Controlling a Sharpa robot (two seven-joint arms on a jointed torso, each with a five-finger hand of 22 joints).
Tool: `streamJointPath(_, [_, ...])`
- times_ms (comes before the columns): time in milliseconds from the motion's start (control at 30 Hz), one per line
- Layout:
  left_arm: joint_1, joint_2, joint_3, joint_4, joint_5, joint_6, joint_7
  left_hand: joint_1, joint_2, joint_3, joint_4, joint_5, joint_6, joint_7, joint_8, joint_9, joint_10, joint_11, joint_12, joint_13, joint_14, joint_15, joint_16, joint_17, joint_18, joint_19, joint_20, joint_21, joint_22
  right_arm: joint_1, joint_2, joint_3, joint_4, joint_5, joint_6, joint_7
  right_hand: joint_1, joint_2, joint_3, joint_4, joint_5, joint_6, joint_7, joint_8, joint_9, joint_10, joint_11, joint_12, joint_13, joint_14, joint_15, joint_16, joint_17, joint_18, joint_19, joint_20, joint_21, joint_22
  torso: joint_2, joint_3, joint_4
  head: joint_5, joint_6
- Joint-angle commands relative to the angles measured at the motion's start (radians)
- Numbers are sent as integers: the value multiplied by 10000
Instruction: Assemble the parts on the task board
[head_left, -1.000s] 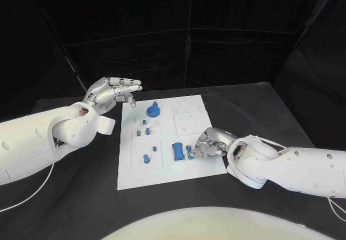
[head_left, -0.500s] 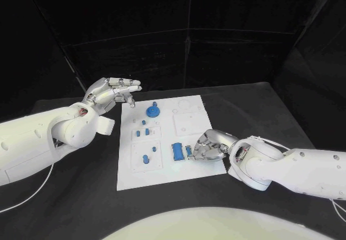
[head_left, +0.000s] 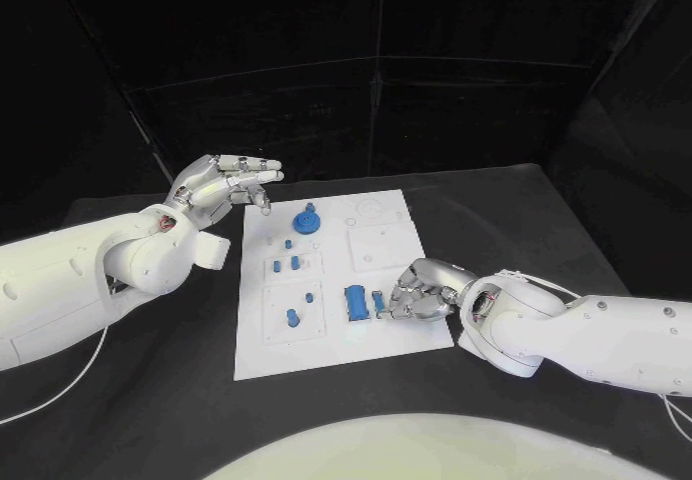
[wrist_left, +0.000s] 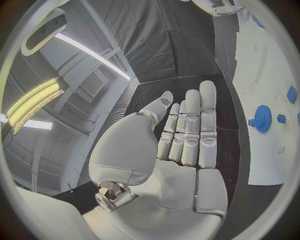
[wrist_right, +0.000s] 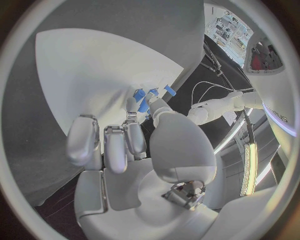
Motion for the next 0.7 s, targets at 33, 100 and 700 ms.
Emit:
streamJointPath(33, [17,-1,3,2,8,119,69,-33,-20,-51,11,44,-37,-50,59,-3,-68,21,42,17,-65,36,43,-10,146,63,9,-66,-9,9,42,0,-74,-13,-166,-108,1,141,-78,12,-30,0,-10,28,16,20,26,44,377,730,-58,23,1008,-59,8,22,12,18,-8,8,3,16,9])
streamJointPath(100, [17,-4,3,1,8,119,68,-33,-20,-51,11,44,-37,-50,59,-3,-68,21,42,17,-65,36,43,-10,146,63,9,-66,-9,9,84,1,-144,-6,-255,-167,10,244,-93,44,-27,18,-20,38,21,25,18,48,380,730,-64,22,1007,-60,13,18,18,27,1,4,6,4,12])
streamJointPath(700, [16,15,1,-7,8,115,68,-33,-20,-51,11,44,-37,-50,59,-3,-68,21,42,17,-65,36,43,-10,146,63,9,-66,-9,8,399,1,-522,-484,216,-855,1274,403,201,-839,-1384,36,-71,39,17,-12,-36,-6,354,723,-115,-3,981,-57,-2,-32,-9,10,-6,4,2,-21,16])
